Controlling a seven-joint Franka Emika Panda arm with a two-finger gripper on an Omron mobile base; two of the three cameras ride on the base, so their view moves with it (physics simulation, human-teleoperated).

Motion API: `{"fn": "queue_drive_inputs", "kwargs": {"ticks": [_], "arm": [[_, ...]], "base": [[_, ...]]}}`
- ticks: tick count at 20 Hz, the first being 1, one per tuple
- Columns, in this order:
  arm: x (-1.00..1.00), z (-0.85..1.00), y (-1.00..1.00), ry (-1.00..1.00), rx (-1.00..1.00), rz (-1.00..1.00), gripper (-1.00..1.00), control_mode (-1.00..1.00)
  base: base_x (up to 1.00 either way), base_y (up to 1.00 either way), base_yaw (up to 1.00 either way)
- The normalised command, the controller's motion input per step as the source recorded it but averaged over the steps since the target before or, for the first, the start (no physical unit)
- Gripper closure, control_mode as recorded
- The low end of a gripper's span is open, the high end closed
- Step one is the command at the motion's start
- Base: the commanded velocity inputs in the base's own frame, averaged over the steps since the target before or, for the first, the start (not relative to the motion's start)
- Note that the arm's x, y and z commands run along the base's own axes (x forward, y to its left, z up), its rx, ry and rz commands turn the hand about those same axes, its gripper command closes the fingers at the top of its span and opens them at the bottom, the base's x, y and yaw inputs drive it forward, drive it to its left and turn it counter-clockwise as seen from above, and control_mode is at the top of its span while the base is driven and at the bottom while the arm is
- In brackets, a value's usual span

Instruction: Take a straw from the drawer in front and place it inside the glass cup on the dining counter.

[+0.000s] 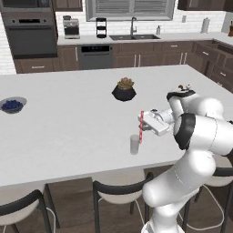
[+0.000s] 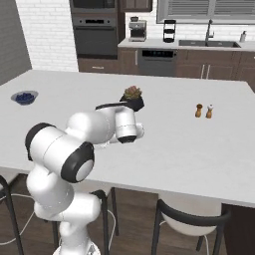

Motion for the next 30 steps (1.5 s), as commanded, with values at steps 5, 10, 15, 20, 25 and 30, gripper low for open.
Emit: {"fn": "queue_drive_inputs", "kwargs": {"ticks": [5, 10, 15, 20, 25, 30], "arm": [[0.00, -0.14, 0.00, 0.00, 0.00, 0.03, 1.00, -1.00], [0.00, -0.17, 0.00, 0.00, 0.00, 0.03, 1.00, -1.00], [0.00, -0.19, 0.00, 0.00, 0.00, 0.03, 1.00, -1.00], [-0.03, -0.07, 0.00, -0.02, 0.00, 0.03, 1.00, -1.00], [-0.20, 0.47, 0.00, -0.13, 0.00, 0.01, 1.00, -1.00], [-0.02, 0.53, 0.00, -0.09, 0.00, 0.00, 1.00, -1.00]], "base": [[0.00, 0.00, 0.00], [0.00, 0.00, 0.00], [0.00, 0.00, 0.00], [0.00, 0.00, 0.00], [0.00, 0.00, 0.00], [0.00, 0.00, 0.00]]}}
